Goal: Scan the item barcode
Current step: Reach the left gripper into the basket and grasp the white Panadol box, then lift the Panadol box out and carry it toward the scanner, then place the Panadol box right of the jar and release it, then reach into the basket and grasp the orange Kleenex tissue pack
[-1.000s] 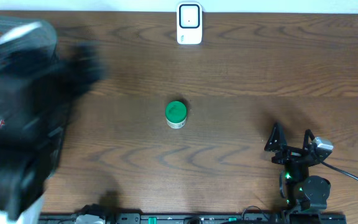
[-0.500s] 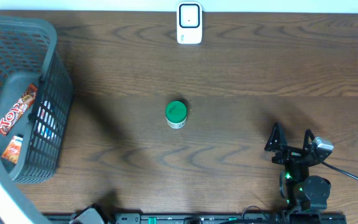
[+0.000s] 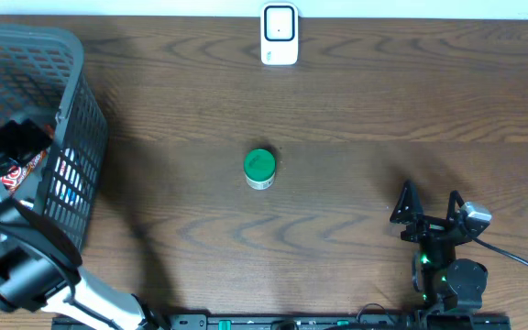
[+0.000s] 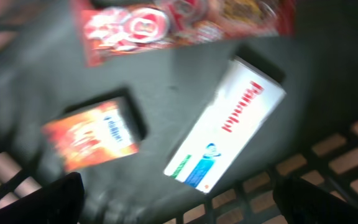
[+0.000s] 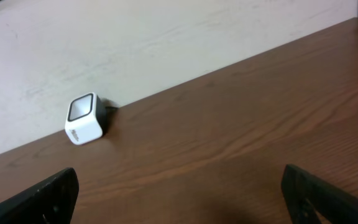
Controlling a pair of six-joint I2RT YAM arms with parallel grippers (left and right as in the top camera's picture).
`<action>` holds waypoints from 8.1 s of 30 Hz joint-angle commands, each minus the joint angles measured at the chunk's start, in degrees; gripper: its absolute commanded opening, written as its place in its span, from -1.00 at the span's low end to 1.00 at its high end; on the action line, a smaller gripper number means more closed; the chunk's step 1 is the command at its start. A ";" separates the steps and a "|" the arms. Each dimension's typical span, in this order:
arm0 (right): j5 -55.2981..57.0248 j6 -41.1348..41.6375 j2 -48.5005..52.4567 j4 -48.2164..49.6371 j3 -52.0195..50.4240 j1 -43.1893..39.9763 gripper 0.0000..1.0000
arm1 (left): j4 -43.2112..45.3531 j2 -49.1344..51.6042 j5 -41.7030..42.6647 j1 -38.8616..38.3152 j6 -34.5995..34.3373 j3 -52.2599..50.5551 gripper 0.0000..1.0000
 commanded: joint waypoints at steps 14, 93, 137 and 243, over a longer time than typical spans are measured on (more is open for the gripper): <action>0.15 -0.72 -0.37 -0.20 -0.07 -0.35 0.99 | 9.92 3.30 6.58 -0.17 16.94 -10.40 0.96; 0.15 -0.72 -0.31 -0.22 -0.07 -0.35 0.99 | 23.23 -56.98 29.29 -7.56 -11.87 -21.73 0.03; 0.15 -0.72 -0.31 -0.22 -0.07 -0.35 0.99 | 44.78 -0.74 -14.23 -89.72 -67.41 -22.93 0.03; 0.15 -0.72 -0.31 -0.20 -0.07 -0.35 0.99 | 18.01 -15.15 -11.74 11.34 -17.97 -30.34 1.00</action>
